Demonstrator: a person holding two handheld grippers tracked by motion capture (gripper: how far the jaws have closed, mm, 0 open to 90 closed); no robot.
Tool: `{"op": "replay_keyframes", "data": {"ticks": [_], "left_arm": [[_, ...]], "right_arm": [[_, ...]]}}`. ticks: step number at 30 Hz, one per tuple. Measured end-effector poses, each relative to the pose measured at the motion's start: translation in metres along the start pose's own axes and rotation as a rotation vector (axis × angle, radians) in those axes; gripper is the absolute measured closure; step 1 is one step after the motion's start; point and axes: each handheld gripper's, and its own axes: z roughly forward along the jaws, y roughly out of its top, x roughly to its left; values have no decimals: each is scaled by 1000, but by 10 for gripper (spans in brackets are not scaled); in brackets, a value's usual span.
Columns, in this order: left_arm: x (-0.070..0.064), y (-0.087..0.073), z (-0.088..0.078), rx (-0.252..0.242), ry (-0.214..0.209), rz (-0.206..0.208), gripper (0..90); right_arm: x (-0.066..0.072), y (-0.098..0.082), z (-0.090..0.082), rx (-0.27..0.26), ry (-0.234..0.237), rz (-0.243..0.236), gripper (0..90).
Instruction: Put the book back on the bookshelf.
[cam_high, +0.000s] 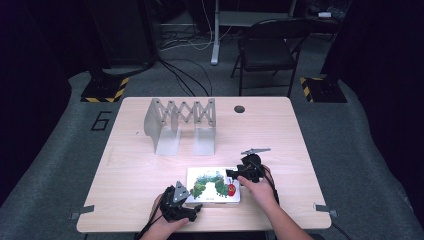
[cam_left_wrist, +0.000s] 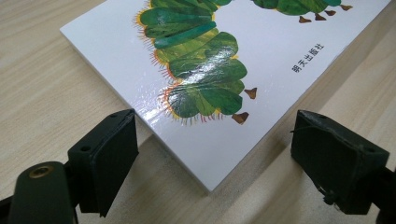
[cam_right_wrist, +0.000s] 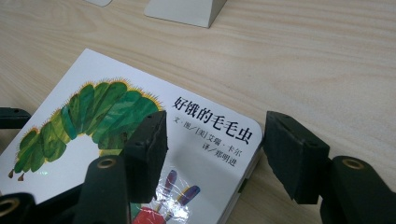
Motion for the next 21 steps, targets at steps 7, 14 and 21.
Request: {"op": "replay_keyframes", "data": {"ticks": [7,14,21], "left_arm": [[1,1,0,6,6,8,142],[-1,2,2,9,7,2,112],[-3,3,4,17,29,-4,72]], "right_arm": [[1,1,-4,-18,3,-2,415],[1,2,-9,-31,23,24,419],[2,3,-12,-46,31,17,420]]}}
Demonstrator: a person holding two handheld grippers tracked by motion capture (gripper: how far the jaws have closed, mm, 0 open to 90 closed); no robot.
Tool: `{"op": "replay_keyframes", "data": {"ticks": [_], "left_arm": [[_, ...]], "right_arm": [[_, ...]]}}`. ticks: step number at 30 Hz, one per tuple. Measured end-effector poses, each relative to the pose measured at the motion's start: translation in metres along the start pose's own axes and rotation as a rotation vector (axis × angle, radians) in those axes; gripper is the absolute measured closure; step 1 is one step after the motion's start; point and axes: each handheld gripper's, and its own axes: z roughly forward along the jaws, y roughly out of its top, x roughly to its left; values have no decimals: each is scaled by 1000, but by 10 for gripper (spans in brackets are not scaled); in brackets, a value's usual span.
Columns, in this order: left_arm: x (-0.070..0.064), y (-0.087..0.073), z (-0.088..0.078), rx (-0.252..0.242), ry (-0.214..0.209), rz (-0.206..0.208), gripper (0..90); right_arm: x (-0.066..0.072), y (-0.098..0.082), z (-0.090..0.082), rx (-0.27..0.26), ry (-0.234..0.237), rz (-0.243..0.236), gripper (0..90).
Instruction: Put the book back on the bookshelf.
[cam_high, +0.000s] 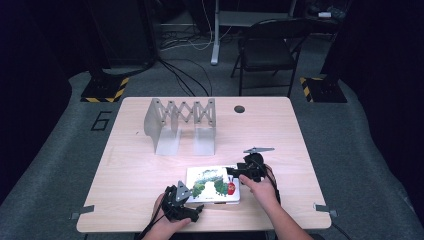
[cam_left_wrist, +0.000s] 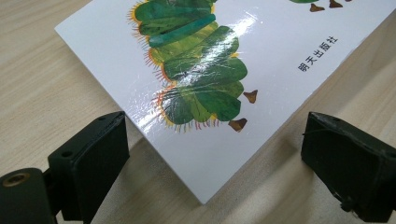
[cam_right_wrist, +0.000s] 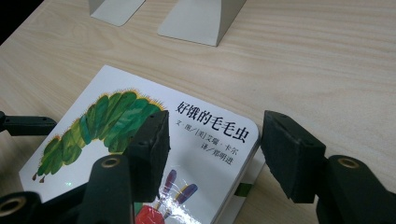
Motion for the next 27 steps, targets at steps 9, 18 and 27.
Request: {"op": "replay_keyframes", "data": {"ticks": [9,18,27], "left_arm": [[0,2,2,20,12,-18,27],[-1,8,2,55,45,9,18],[-1,9,3,51,66,4,13]], "right_arm": [[5,1,-5,-21,22,-2,431],[8,3,-8,-37,44,0,431],[9,3,-8,-39,50,-7,433]]}}
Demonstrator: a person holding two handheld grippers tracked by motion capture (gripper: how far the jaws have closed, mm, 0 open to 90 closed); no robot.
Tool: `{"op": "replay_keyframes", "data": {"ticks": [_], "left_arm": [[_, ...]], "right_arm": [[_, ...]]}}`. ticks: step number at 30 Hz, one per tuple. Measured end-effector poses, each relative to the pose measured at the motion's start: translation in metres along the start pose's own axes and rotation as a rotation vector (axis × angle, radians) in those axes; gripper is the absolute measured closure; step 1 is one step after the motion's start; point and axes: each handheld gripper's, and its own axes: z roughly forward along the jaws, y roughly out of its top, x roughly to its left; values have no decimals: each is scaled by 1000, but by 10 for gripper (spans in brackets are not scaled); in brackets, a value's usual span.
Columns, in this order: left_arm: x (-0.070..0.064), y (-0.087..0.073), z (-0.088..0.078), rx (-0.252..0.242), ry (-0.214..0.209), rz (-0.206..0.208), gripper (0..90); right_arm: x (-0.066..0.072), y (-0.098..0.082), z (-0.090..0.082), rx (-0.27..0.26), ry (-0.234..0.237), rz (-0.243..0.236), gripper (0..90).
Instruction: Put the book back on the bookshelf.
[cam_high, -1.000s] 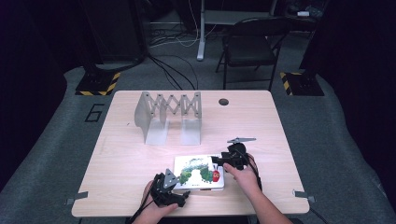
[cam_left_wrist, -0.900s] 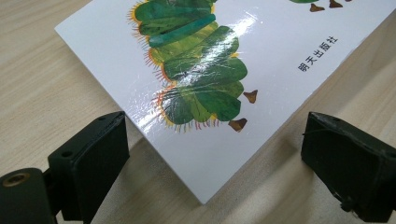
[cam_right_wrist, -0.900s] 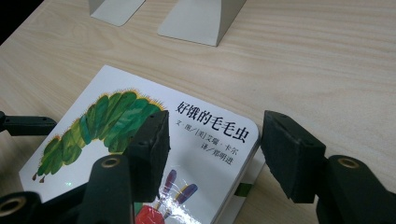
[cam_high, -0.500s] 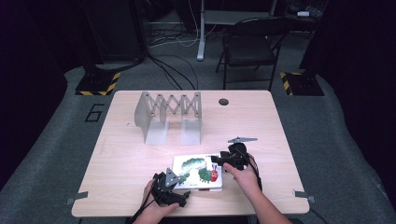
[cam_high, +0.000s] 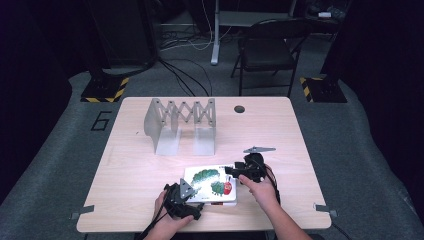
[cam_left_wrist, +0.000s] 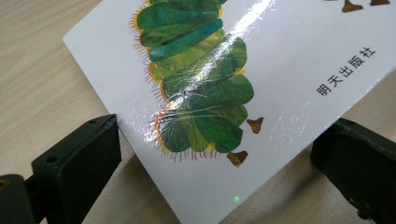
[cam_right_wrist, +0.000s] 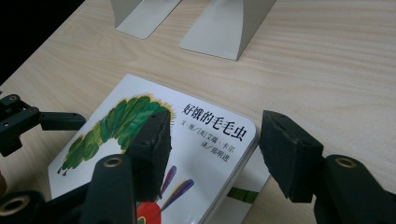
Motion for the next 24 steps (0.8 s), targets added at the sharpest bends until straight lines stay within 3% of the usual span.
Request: {"op": "replay_keyframes", "data": {"ticks": [18,24], "left_arm": [[-6,-1,-4,-39,28,89,62],[-7,-1,-4,-44,43,100,67]], "right_arm": [[0,0,2,8,0,0,435],[0,-1,2,6,-1,1,436]]}}
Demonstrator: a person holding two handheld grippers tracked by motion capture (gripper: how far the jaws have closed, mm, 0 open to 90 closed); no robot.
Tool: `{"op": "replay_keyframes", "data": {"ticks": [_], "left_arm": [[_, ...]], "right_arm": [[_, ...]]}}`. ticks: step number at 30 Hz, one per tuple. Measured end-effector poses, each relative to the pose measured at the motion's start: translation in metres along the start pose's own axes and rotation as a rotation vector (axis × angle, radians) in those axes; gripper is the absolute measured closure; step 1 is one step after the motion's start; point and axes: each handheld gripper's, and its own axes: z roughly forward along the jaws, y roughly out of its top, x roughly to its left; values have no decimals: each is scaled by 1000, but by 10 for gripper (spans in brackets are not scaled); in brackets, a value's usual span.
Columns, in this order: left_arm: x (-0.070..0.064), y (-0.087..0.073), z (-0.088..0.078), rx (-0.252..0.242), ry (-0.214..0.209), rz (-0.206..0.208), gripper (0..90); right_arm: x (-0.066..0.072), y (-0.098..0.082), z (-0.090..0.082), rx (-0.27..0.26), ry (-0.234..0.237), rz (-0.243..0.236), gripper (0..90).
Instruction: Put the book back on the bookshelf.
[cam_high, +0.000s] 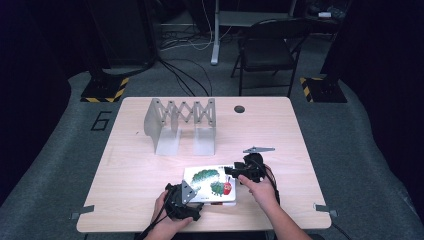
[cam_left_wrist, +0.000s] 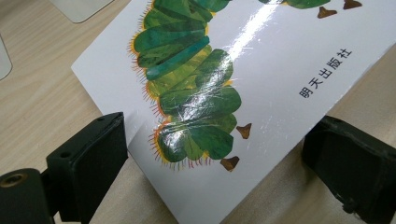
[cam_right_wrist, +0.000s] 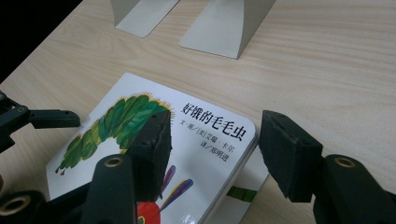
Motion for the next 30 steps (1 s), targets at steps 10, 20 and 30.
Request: {"op": "replay_keyframes", "data": {"ticks": [10,20,30], "left_arm": [[-1,-2,0,-16,3,8,71],[-1,-2,-1,-21,-2,21,78],[-3,-2,-2,-28,6,54,107]], "right_arm": [[0,0,0,0,-2,-3,437],[0,0,0,0,-2,-2,439],[0,0,0,0,-5,-3,438]]}}
